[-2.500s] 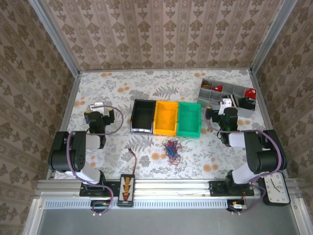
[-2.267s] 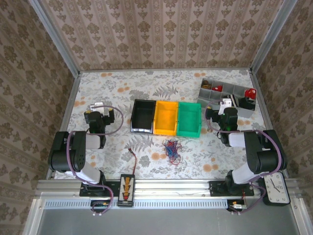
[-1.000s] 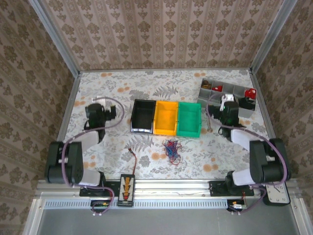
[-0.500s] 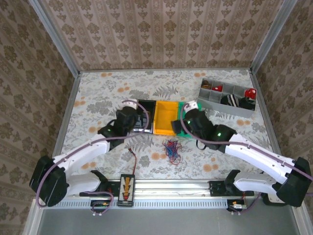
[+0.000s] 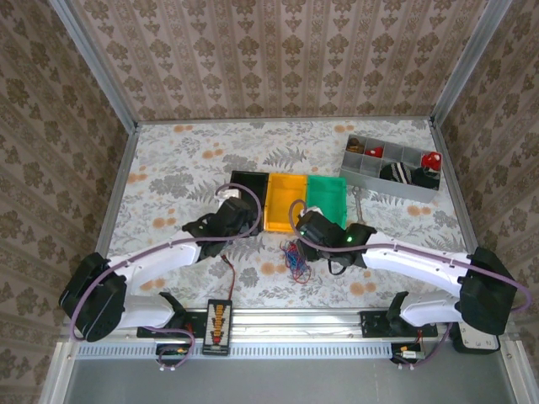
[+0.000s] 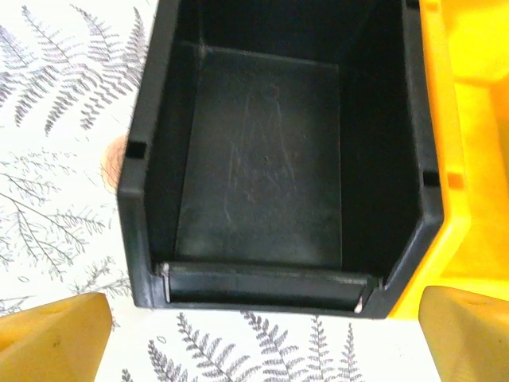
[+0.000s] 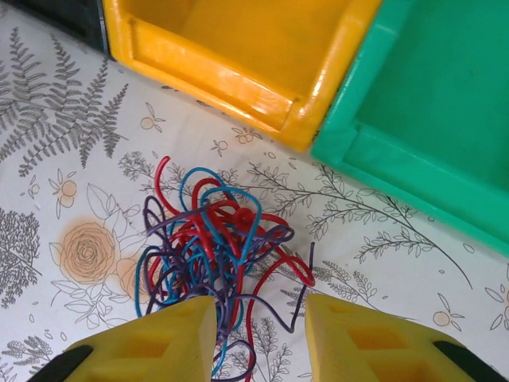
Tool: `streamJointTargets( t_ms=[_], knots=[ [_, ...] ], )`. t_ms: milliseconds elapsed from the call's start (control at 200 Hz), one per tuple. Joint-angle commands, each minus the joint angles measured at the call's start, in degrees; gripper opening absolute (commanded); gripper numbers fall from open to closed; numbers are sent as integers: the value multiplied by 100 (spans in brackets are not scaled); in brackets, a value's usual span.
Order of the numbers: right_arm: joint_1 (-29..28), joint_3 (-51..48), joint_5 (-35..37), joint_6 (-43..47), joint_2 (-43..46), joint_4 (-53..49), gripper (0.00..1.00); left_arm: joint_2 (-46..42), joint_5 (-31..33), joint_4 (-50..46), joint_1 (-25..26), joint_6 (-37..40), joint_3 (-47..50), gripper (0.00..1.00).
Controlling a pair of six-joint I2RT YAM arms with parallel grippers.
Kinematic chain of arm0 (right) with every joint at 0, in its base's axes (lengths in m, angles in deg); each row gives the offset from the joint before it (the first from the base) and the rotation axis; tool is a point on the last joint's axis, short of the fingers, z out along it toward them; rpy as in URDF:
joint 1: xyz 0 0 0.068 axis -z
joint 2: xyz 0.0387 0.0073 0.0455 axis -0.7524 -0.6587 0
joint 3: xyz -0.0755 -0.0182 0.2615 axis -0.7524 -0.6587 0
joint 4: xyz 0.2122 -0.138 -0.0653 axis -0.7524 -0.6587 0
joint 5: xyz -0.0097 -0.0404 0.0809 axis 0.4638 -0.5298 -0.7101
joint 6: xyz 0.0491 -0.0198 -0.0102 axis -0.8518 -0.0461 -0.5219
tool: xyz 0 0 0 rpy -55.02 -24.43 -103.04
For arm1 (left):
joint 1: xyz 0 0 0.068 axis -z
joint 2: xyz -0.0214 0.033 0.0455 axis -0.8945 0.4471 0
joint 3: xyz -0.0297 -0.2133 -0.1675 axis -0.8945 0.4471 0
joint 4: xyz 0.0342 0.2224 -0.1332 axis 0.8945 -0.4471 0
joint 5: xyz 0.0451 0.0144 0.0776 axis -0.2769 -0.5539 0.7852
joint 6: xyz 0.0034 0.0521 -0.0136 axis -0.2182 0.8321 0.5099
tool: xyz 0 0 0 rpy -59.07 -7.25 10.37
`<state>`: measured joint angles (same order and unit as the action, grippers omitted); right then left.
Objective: Untangle the cables
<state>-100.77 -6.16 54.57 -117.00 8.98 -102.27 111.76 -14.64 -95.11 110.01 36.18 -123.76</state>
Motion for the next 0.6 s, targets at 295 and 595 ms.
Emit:
streamJointTargets(
  t_ms=[295,595],
  knots=[
    [468,144,-862,156,-473,397,33,84,-555,-366,486,929,-129,100],
    [493,235,-937,180,-794,523,30,255,-577,-538,614,1048,-236,100]
  ],
)
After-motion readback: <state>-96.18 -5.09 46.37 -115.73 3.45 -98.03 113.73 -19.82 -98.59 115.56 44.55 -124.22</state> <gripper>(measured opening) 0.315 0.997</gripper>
